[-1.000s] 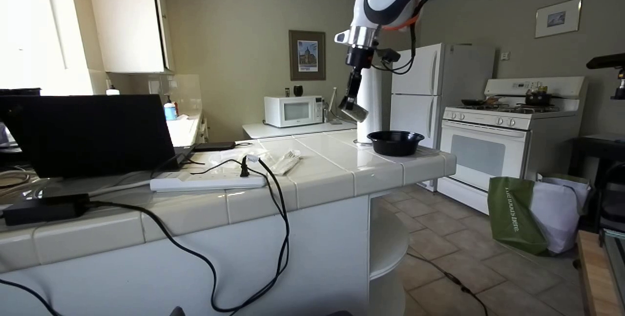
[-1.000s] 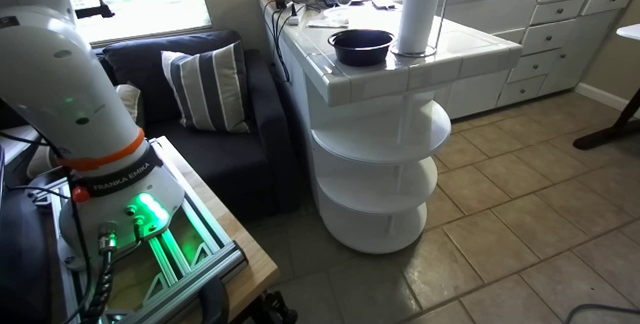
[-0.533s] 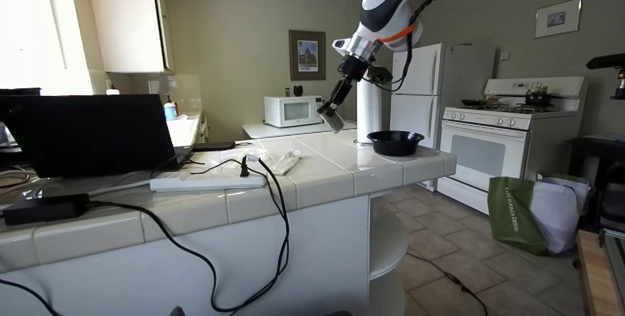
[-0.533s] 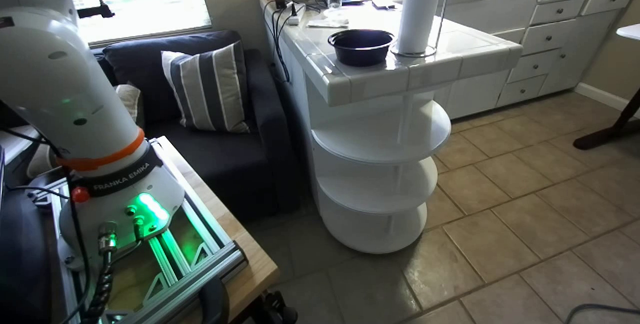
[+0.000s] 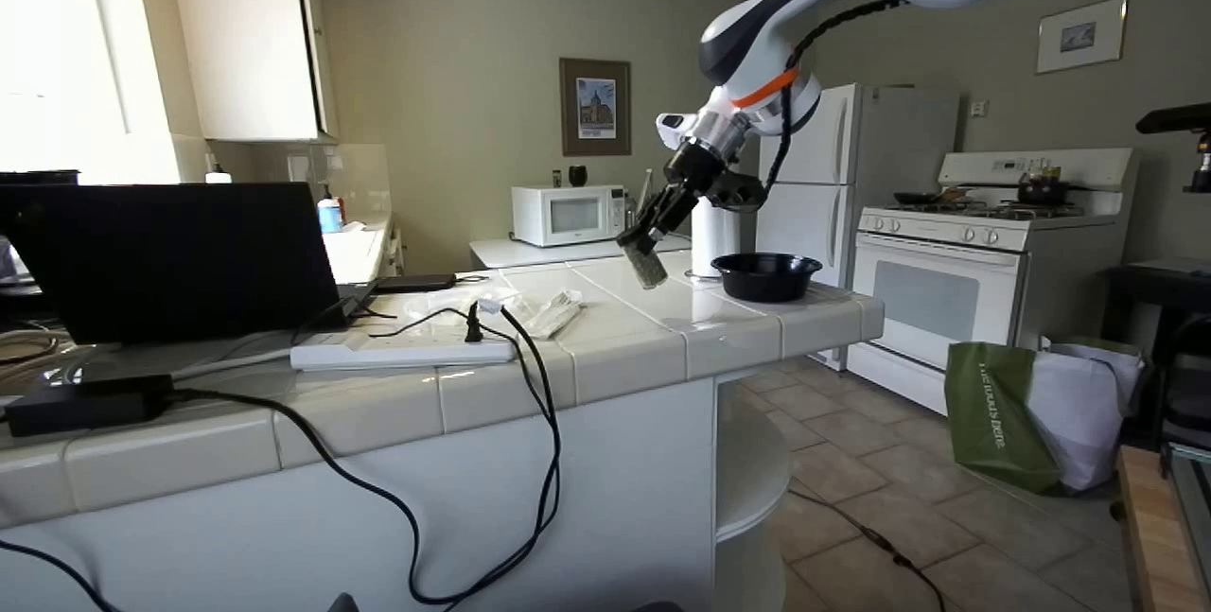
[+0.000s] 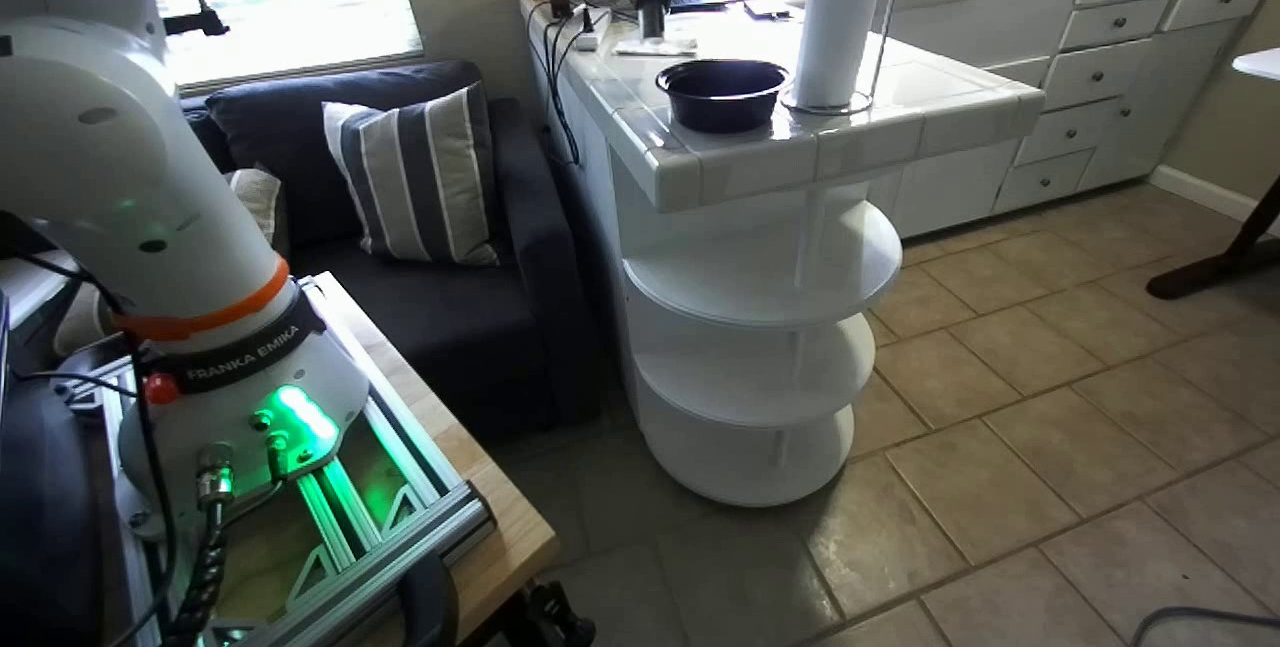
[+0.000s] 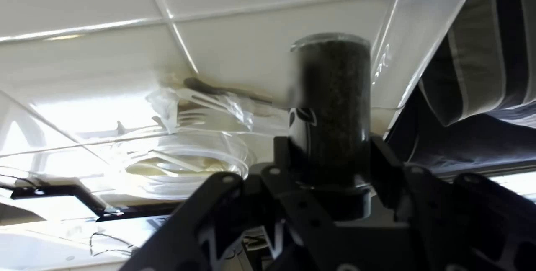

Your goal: Remove the spice bottle out of the bowl

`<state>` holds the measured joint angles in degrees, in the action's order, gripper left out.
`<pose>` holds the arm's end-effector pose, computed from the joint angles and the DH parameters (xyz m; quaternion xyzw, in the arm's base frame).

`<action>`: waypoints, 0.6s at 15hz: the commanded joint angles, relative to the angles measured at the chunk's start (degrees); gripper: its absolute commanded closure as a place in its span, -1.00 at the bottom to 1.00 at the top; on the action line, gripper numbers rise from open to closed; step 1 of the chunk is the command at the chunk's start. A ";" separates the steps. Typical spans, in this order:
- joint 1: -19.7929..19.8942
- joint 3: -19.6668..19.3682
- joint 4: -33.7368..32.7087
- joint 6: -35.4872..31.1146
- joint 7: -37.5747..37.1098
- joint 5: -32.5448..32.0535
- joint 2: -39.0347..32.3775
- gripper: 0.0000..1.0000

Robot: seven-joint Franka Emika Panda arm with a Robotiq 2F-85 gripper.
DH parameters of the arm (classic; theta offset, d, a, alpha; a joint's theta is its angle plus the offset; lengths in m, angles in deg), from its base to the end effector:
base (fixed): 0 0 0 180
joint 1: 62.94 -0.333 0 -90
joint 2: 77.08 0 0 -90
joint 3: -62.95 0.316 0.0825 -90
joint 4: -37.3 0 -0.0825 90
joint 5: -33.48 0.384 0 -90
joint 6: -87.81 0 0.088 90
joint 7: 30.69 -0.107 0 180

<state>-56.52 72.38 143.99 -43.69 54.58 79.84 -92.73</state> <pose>0.6393 0.0428 0.3963 -0.8191 -0.4602 -0.2737 0.2058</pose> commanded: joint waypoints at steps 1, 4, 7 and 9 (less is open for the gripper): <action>0.50 -1.73 2.01 2.58 6.20 3.29 0.03 0.53; 0.68 -2.62 2.85 4.42 10.52 4.66 0.08 0.53; 0.23 -3.31 3.43 4.65 12.82 4.99 0.21 0.53; -0.03 -3.23 3.67 3.43 14.47 6.02 0.39 0.53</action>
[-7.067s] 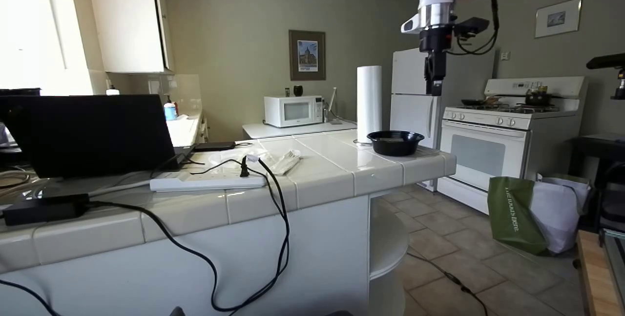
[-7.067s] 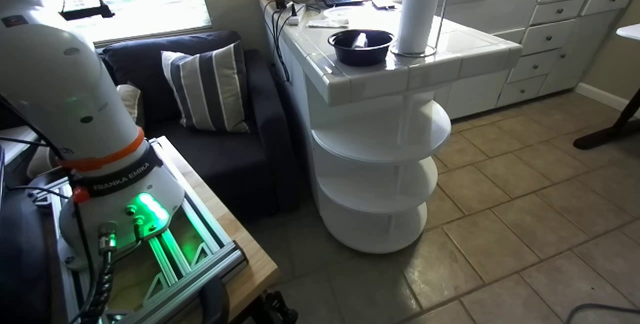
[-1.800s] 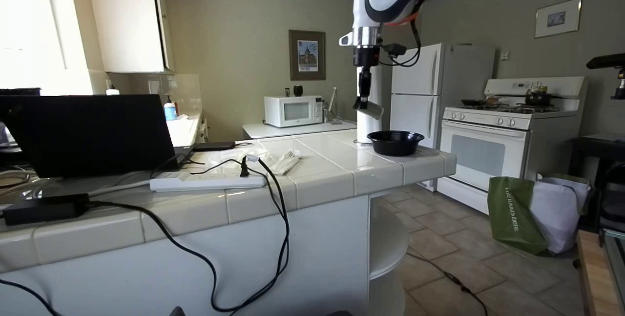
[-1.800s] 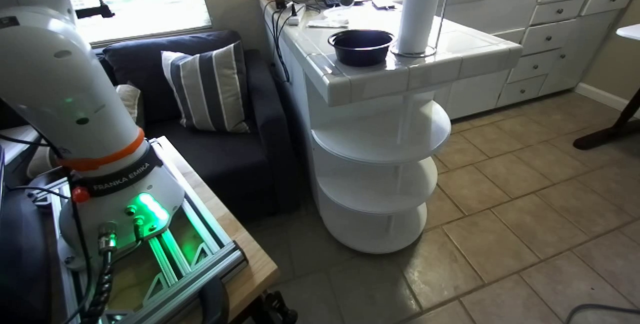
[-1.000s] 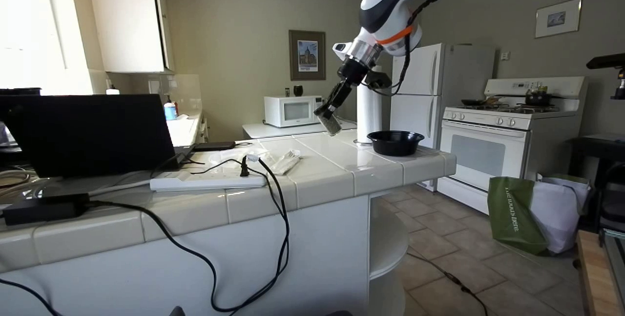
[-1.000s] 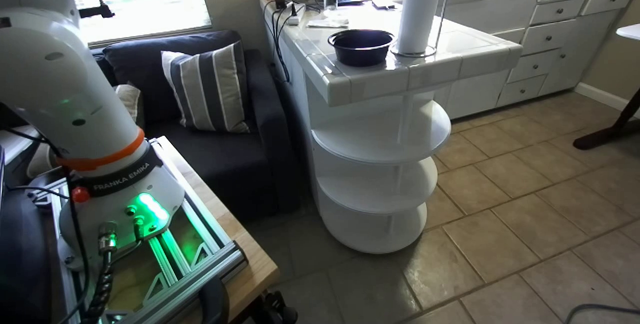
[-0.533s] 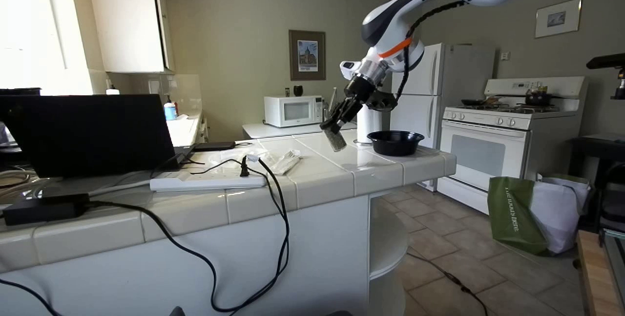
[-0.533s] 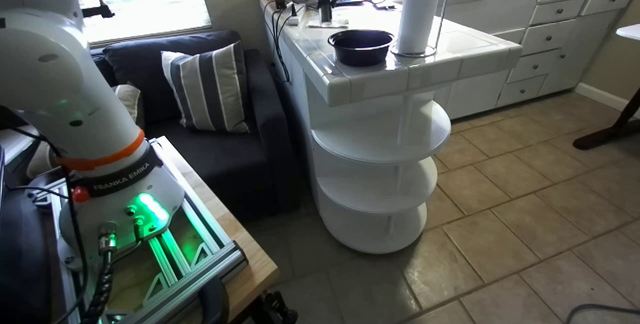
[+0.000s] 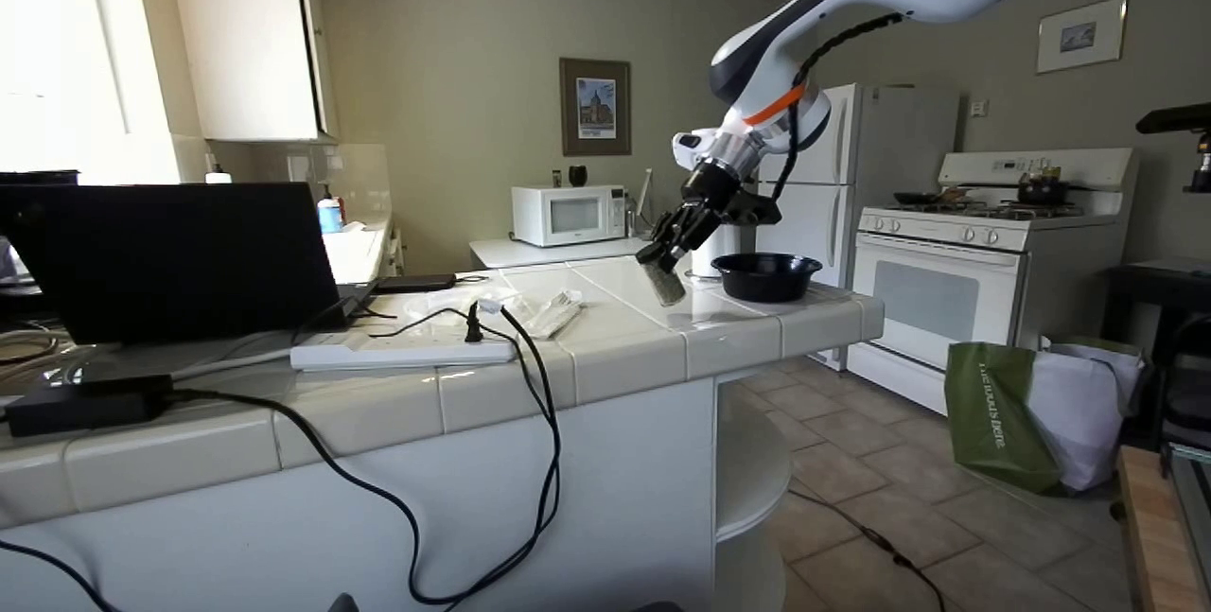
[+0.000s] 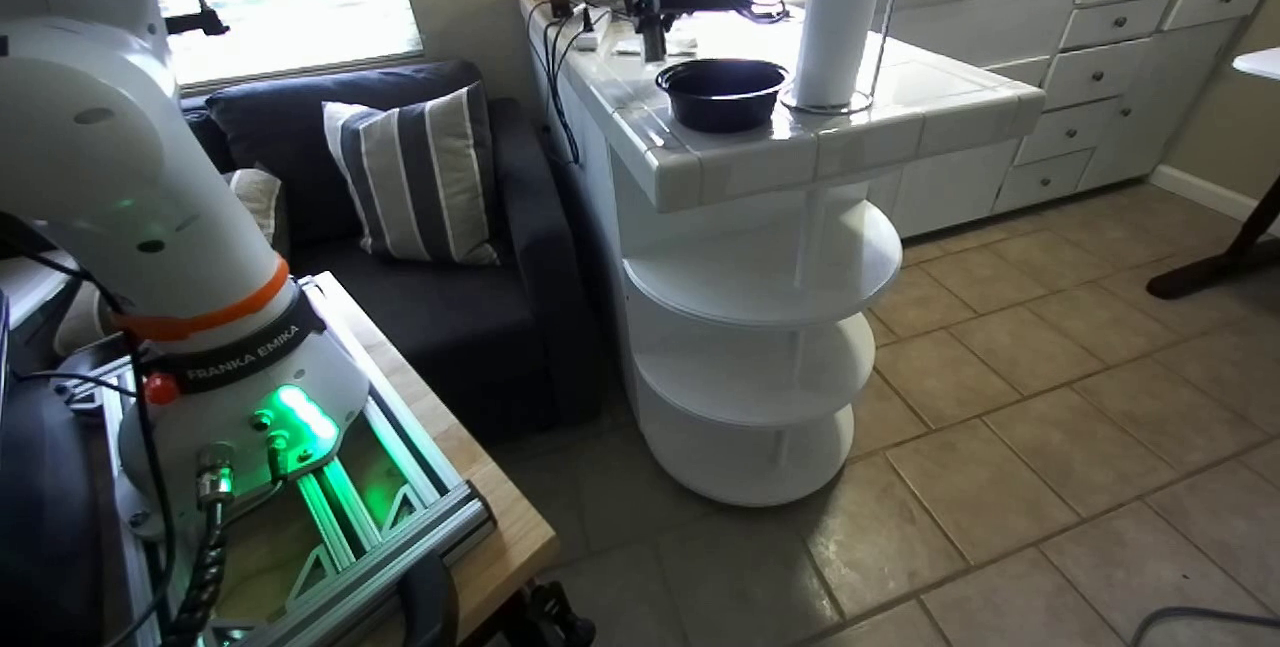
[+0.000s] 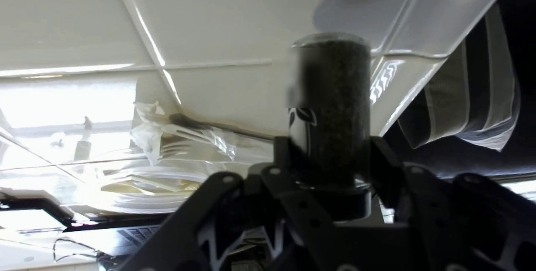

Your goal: Remove the spice bottle out of the bowl

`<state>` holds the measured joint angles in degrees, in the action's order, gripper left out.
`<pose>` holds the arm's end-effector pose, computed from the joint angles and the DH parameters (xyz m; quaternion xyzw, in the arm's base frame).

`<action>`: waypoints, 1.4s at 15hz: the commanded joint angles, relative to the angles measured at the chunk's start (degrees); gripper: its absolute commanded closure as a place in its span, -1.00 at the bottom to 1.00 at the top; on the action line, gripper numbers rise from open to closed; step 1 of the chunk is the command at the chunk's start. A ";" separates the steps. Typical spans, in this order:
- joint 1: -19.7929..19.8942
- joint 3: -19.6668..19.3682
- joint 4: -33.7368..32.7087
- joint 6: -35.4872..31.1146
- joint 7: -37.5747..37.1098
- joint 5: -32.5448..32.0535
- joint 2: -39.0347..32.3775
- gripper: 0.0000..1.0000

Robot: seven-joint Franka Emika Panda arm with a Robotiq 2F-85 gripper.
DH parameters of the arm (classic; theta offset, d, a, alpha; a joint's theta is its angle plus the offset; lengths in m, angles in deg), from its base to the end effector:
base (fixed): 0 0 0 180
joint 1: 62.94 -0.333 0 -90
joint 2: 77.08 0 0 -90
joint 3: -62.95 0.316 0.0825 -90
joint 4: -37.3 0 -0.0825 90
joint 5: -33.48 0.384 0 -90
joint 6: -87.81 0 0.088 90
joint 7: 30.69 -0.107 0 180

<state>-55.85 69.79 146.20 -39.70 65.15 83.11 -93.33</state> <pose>0.6279 0.0170 0.3674 -0.7911 -0.4990 -0.2737 0.2242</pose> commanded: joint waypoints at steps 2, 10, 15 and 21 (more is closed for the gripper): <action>-0.63 -0.34 0.83 -0.19 6.09 5.78 0.50 0.53; -2.83 -1.30 -0.83 0.31 6.68 8.15 -0.45 0.03; -2.88 -1.30 -1.01 0.30 6.75 8.19 -0.64 0.53; -2.77 -0.35 -2.84 0.19 11.36 14.69 -4.41 0.53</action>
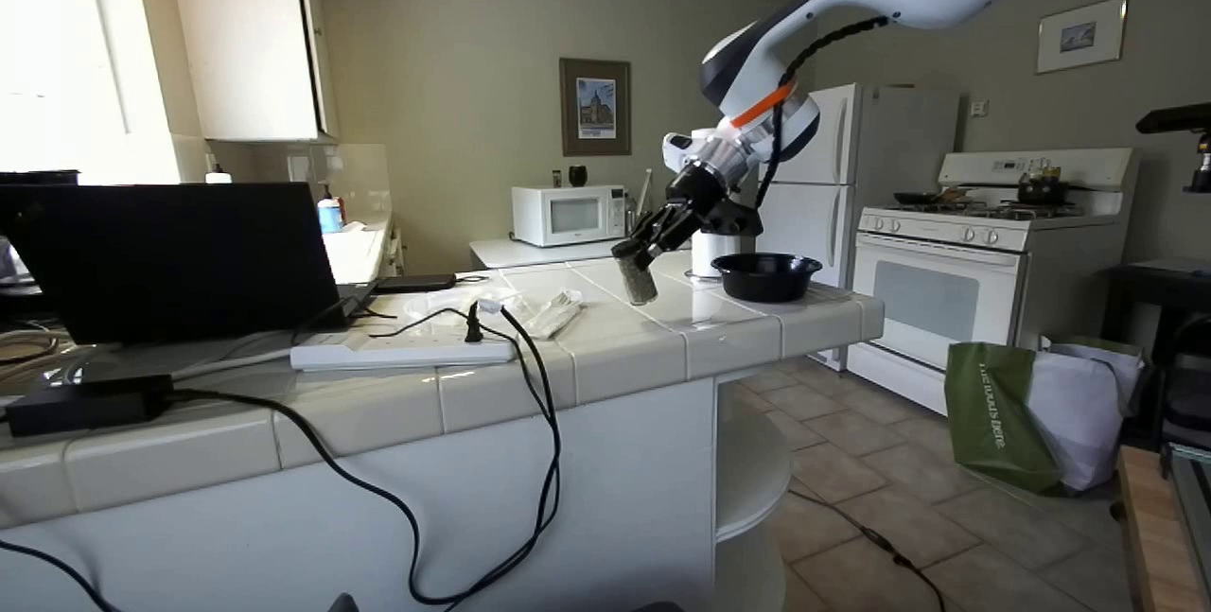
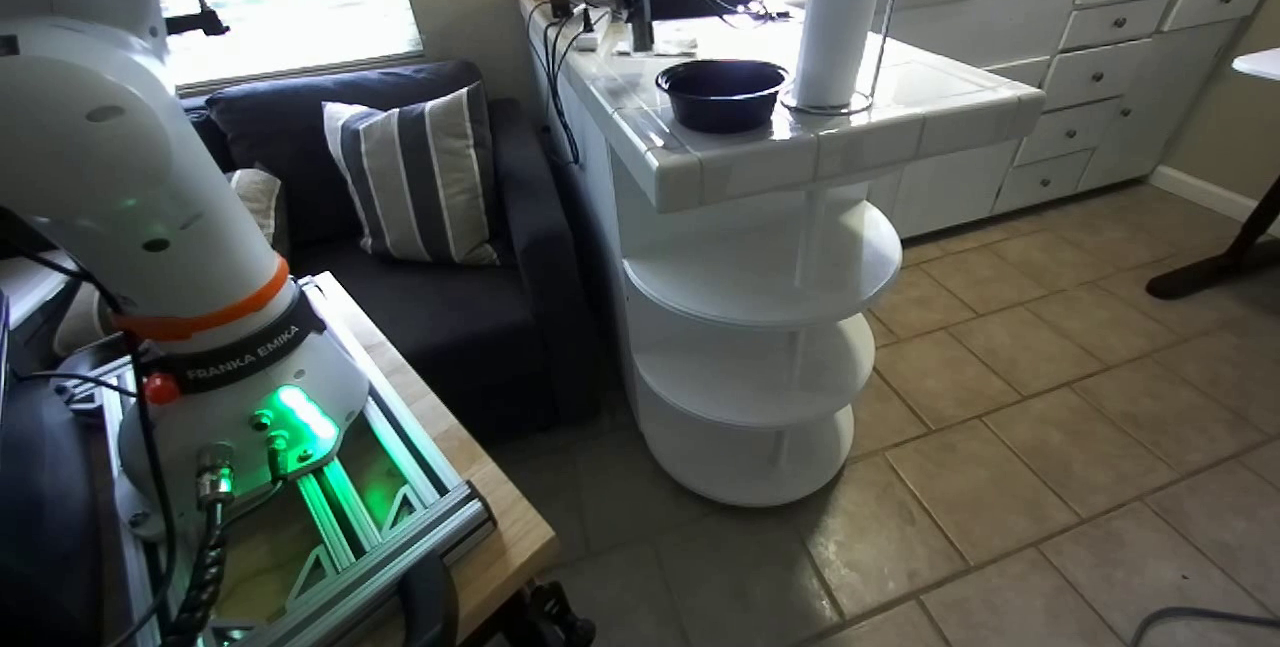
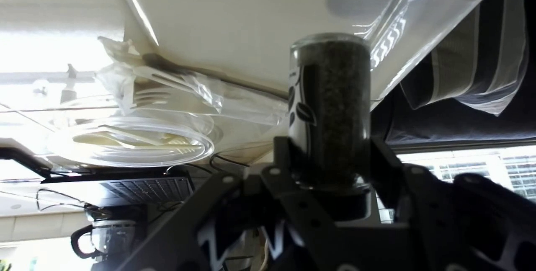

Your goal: Remove the spice bottle out of the bowl

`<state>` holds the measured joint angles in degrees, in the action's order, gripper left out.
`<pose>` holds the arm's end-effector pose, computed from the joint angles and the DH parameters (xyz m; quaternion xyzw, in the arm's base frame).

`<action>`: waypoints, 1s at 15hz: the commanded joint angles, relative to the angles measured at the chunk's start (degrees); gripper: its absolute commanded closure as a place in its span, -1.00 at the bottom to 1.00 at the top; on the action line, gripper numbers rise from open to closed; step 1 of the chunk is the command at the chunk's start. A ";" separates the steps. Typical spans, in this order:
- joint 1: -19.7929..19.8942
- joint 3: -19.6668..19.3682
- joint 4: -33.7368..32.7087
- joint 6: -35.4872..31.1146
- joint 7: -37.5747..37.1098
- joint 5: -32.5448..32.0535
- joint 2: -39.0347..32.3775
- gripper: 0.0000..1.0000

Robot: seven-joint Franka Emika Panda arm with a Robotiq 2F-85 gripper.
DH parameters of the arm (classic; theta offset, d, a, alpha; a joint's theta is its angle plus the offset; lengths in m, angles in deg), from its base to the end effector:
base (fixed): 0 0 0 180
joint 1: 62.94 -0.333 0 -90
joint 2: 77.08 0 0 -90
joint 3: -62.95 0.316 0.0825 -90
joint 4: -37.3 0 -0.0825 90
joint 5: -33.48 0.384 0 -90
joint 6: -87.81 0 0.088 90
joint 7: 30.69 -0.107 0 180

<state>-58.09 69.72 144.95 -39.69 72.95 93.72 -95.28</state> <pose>0.6359 0.0438 0.3601 -0.7585 -0.4993 -0.3304 0.2572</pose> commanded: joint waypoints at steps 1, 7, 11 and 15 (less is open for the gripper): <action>-0.47 -0.19 -1.89 0.18 5.13 5.60 -3.10 0.53; -0.86 -0.55 -3.32 0.65 14.15 12.00 -5.88 0.53; -1.22 -0.97 -3.74 0.89 17.47 12.73 -6.48 -0.03; -1.50 -1.27 -3.03 1.19 17.82 11.74 -5.65 -0.70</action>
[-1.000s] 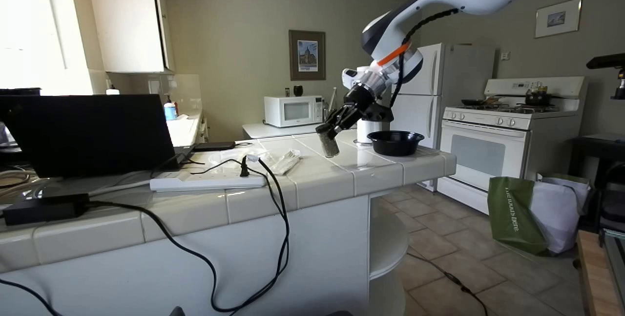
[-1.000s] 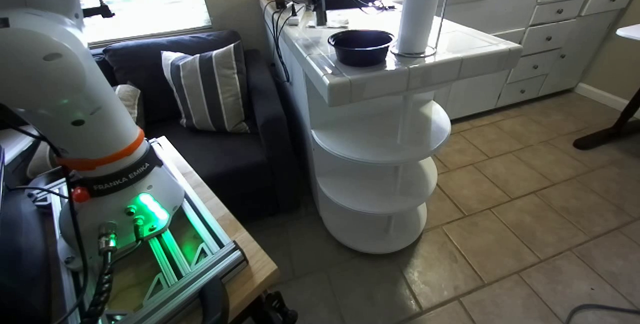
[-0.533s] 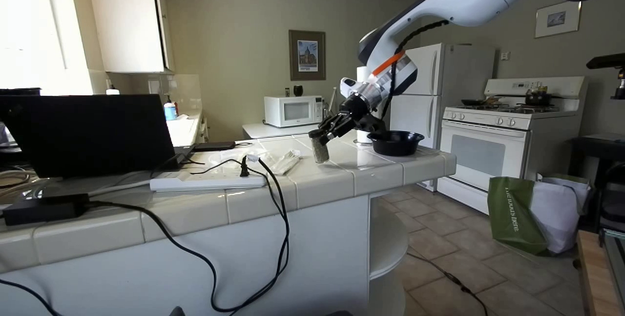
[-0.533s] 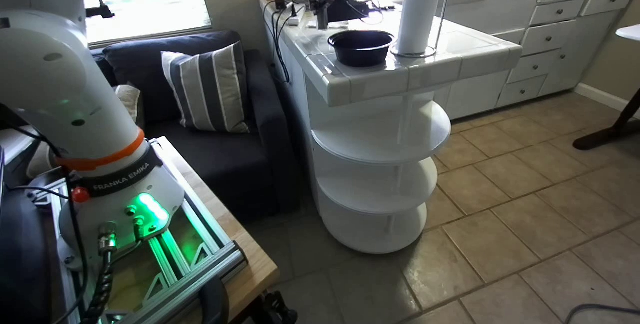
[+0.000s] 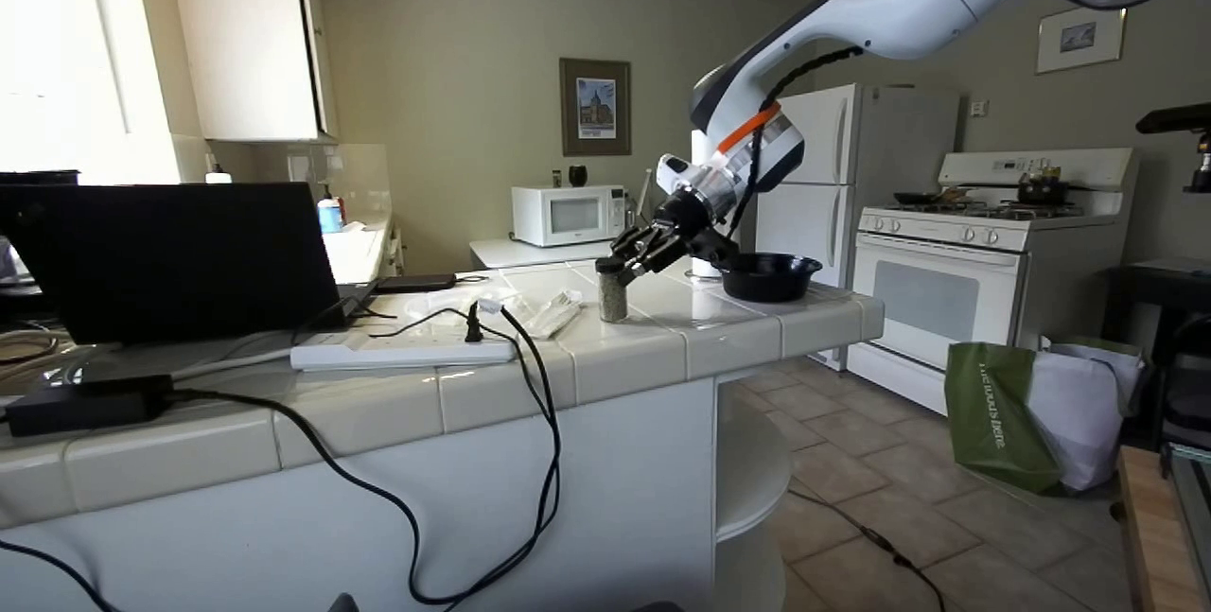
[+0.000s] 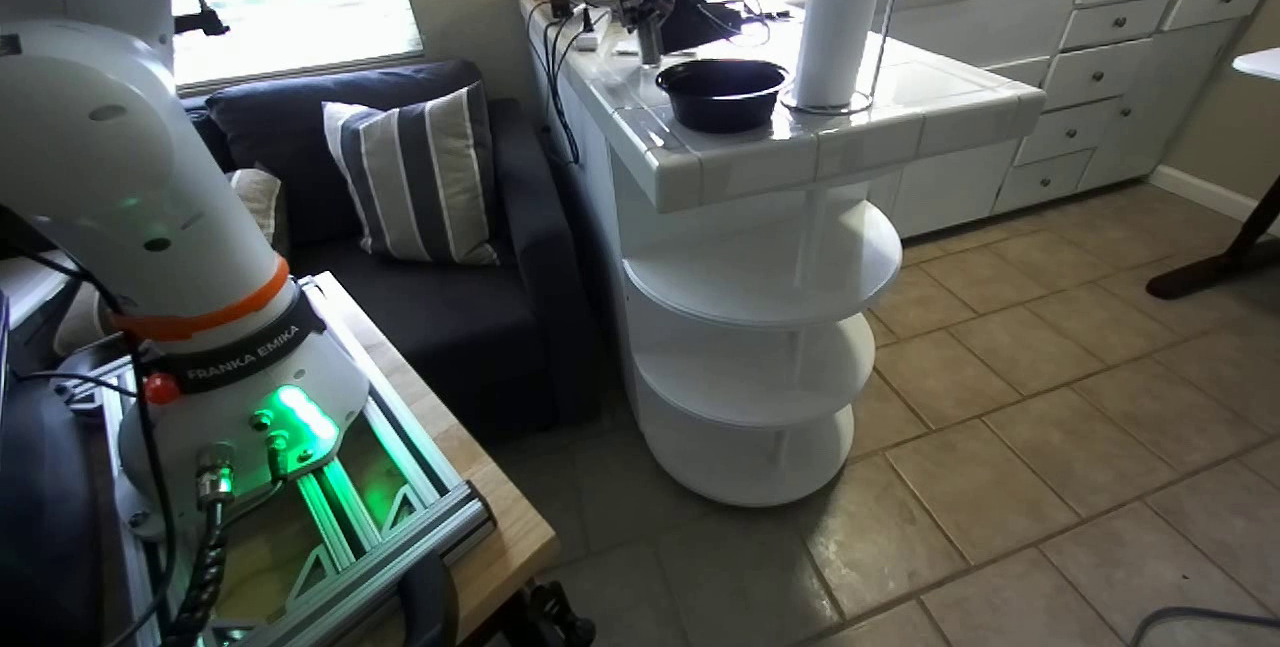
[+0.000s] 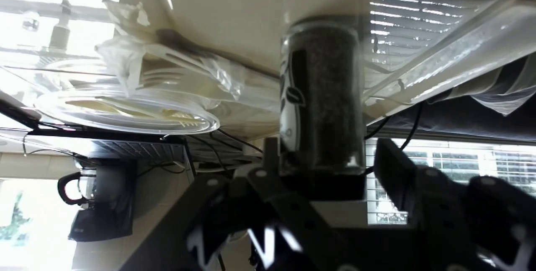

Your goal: Remove the spice bottle out of the bowl

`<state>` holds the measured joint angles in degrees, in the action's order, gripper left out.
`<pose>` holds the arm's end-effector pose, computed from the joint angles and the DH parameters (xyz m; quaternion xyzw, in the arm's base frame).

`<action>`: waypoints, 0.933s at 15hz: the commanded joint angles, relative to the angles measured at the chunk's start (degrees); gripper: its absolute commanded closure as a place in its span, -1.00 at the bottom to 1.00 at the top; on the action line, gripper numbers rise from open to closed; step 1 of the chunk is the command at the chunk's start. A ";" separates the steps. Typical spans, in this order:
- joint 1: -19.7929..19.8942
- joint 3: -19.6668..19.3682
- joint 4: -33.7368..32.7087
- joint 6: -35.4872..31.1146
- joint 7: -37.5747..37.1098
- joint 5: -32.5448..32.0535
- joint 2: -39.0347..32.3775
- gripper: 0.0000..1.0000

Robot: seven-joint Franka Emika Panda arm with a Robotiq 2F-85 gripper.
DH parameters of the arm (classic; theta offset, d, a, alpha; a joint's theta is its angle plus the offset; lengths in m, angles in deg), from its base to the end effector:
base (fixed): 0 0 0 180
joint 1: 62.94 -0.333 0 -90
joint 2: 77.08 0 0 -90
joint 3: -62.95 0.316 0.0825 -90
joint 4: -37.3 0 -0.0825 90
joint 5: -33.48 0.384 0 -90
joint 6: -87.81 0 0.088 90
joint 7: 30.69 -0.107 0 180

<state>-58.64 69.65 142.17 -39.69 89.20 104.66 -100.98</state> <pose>0.6521 0.0510 0.3230 -0.7037 -0.5260 -0.4008 0.2597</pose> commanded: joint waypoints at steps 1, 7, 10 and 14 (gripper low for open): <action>-1.04 -1.26 0.08 1.37 1.12 0.57 0.54 -0.84; -3.51 -2.78 3.76 -1.85 -6.39 -3.38 6.49 -1.00; -5.22 -3.82 5.90 -6.92 -13.04 -8.00 11.15 -0.98; -7.06 -4.19 10.50 -18.08 -26.15 -18.47 17.50 -1.00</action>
<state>-63.64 66.55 146.64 -51.29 71.84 93.27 -89.36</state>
